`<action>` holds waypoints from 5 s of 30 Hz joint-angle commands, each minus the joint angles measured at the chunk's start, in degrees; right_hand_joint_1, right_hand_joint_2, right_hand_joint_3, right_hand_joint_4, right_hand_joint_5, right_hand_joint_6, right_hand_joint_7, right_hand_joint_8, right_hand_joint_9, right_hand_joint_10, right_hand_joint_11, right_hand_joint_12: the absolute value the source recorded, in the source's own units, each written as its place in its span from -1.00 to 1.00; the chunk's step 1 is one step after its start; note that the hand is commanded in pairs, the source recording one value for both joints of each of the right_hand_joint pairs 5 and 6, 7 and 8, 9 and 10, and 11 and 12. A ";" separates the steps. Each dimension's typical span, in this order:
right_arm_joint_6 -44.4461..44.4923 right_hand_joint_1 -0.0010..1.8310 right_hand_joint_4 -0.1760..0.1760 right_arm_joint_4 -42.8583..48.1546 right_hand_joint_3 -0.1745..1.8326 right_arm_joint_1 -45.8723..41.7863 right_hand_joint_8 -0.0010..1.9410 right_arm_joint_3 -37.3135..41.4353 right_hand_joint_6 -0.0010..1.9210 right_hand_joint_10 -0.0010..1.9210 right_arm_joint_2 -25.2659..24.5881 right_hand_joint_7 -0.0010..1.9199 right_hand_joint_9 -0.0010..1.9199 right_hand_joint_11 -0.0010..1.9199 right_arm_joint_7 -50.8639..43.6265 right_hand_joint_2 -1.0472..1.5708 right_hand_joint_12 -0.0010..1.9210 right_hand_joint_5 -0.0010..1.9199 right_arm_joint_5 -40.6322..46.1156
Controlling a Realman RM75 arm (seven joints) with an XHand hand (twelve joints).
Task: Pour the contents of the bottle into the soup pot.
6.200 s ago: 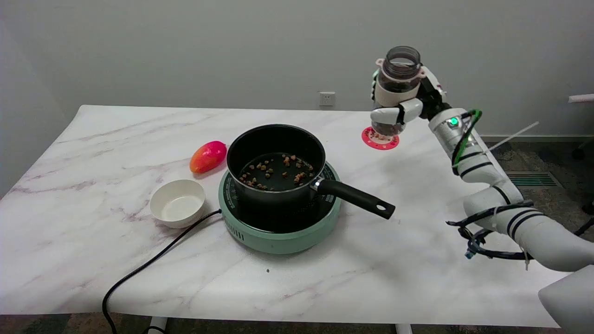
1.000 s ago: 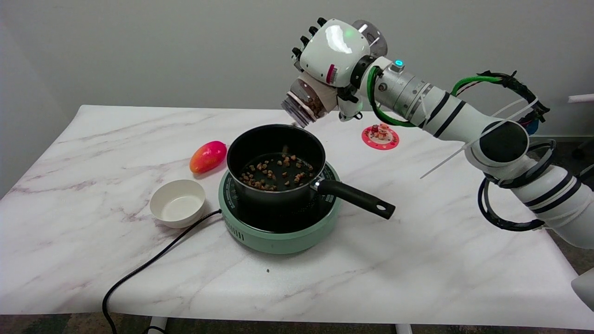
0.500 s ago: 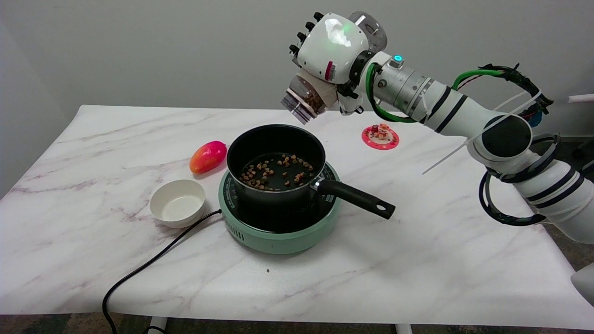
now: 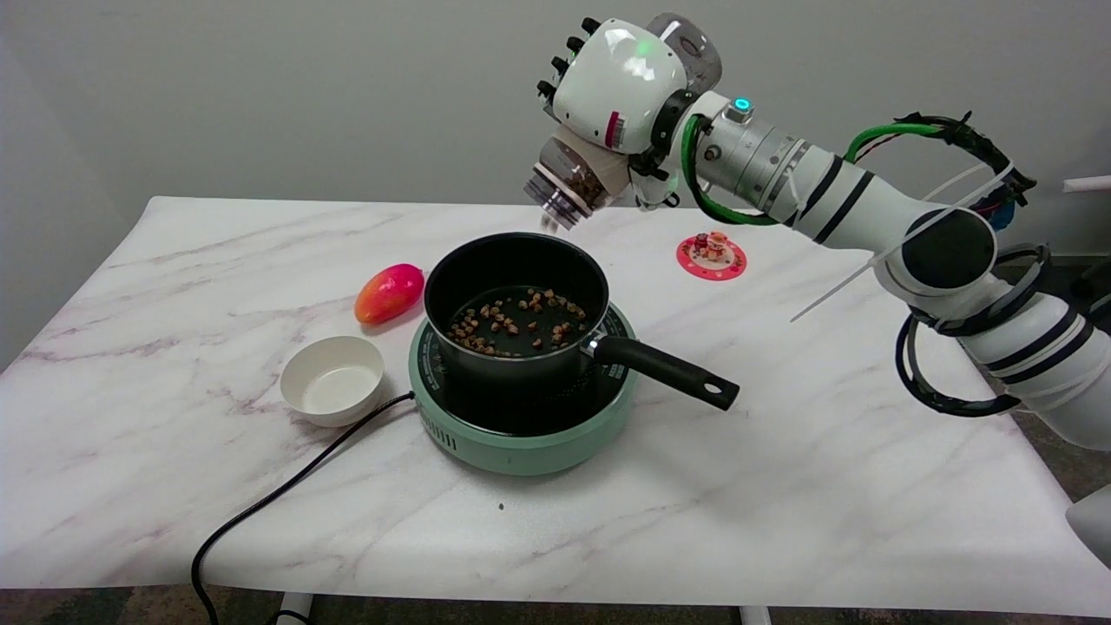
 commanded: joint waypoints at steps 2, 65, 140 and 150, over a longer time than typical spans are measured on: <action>0.36 0.48 0.00 -0.57 -0.29 0.84 0.96 -2.12 1.00 0.39 0.22 0.99 0.39 0.23 -0.72 0.69 0.23 1.00 -0.06; -0.20 0.48 0.00 -0.95 -0.26 -0.44 0.97 -0.50 1.00 0.38 1.34 0.99 0.38 0.23 -2.28 0.67 0.23 1.00 -0.74; 6.66 0.50 0.00 2.82 -0.22 5.95 0.98 -6.49 1.00 0.38 2.37 1.00 0.38 0.23 -4.28 0.66 0.23 1.00 -4.95; 2.21 0.49 0.00 2.21 -0.22 3.02 0.98 -3.73 1.00 0.39 3.28 1.00 0.39 0.24 -2.60 0.67 0.24 1.00 -3.37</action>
